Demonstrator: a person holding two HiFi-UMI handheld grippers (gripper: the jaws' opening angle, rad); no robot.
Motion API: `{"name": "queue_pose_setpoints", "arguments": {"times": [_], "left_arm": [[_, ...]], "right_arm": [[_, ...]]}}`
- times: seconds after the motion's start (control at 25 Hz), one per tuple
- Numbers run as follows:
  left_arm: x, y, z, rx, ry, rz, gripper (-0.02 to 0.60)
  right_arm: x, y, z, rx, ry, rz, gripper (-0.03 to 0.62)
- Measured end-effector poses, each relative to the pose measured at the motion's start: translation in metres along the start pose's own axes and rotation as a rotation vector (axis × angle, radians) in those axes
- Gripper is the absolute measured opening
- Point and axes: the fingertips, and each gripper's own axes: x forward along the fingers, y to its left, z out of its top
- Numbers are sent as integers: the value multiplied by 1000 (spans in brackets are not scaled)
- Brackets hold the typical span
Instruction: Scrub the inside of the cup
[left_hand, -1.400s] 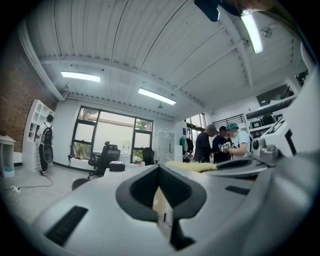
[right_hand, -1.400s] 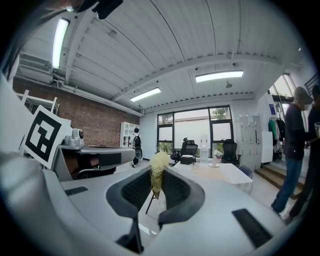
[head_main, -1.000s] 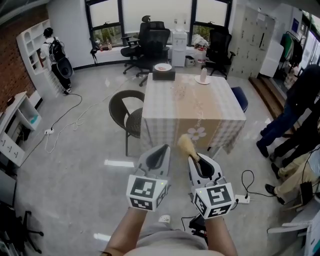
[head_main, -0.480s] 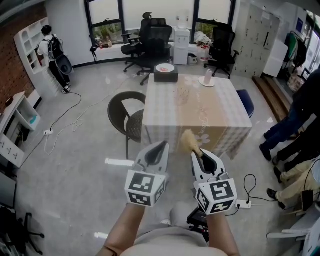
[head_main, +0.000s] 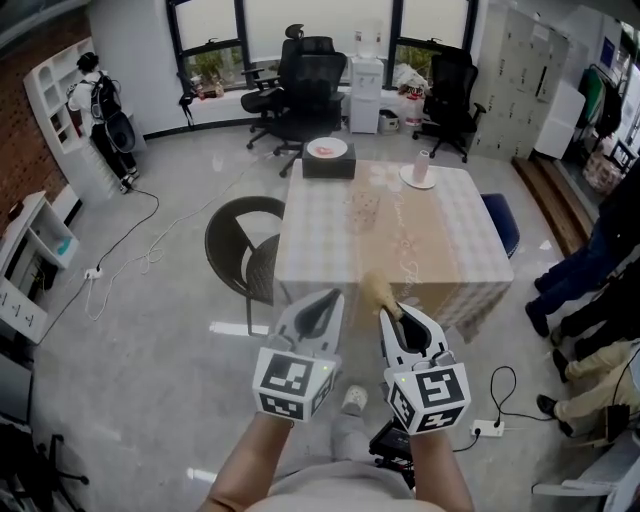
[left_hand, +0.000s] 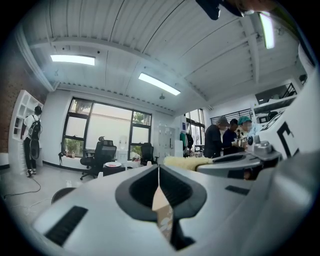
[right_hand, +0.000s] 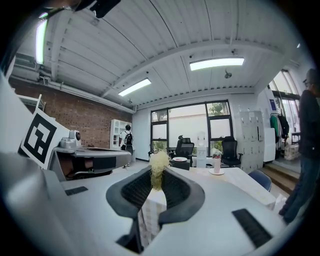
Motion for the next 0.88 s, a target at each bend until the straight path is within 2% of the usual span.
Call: {"name": "queue_pose_setpoints", "arguments": {"times": [0.44,0.84,0.88], "left_arm": [[109,46,-14,-55,26,-5,14],[185,83,-26,-85,75,-3,17],[190,86,-28,-89,80,-5,33]], "right_arm": [[98,-73,-3,0,30,33,55],[173,-117,-10,-9,83,92,55],[179,-120,-10,-8,86,92,55]]}}
